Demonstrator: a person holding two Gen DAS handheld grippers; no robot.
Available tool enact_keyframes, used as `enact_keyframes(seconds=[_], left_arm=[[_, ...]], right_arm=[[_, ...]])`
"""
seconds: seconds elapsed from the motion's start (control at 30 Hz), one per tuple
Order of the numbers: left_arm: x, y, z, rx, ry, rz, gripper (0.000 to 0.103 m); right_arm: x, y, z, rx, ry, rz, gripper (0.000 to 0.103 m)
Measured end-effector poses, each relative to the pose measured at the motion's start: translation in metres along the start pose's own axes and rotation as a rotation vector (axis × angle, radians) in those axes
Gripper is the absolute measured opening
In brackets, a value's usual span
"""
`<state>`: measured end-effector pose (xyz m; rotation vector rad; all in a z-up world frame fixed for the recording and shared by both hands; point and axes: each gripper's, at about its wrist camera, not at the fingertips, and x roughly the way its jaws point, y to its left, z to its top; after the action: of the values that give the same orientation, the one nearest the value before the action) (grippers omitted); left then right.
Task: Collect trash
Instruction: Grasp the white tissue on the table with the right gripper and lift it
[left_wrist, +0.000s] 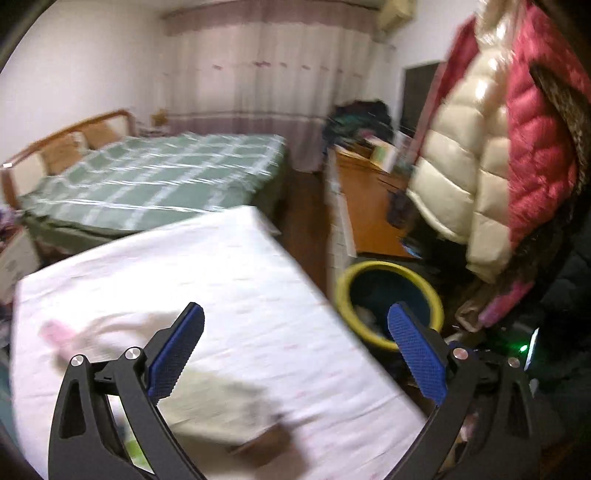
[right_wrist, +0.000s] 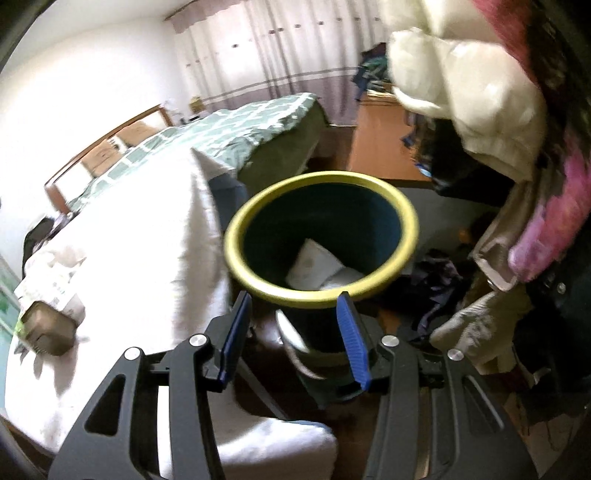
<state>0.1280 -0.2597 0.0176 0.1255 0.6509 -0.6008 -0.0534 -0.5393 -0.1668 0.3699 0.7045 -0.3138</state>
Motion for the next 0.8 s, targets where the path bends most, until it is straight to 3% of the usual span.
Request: enact_keyframes(seconds=[0.17,0.4,0.6,0.8], left_arm=[[-0.06,0.07,-0.033,-0.078,-0.048,0.142,0.098],[-0.119,0.147,-0.088,-0.191,-0.066,0.342,0.098],[-0.136,0.181,-0.116,-0.242,-0.067,0.388,0.098],[-0.128,0.19,-0.124,-0.268,-0.06,0.375,0.098]], right_arm=[[-0.001,0.05,0.005,-0.083,0.004,0.062,0.046],[0.0,0.142,0.027,-0.232,0.006,0.221,0.047],[0.017,0.226,0.064,-0.378,0.049,0.373,0.047],[0.047,0.314,0.095,-0.516,0.138,0.478,0.047]])
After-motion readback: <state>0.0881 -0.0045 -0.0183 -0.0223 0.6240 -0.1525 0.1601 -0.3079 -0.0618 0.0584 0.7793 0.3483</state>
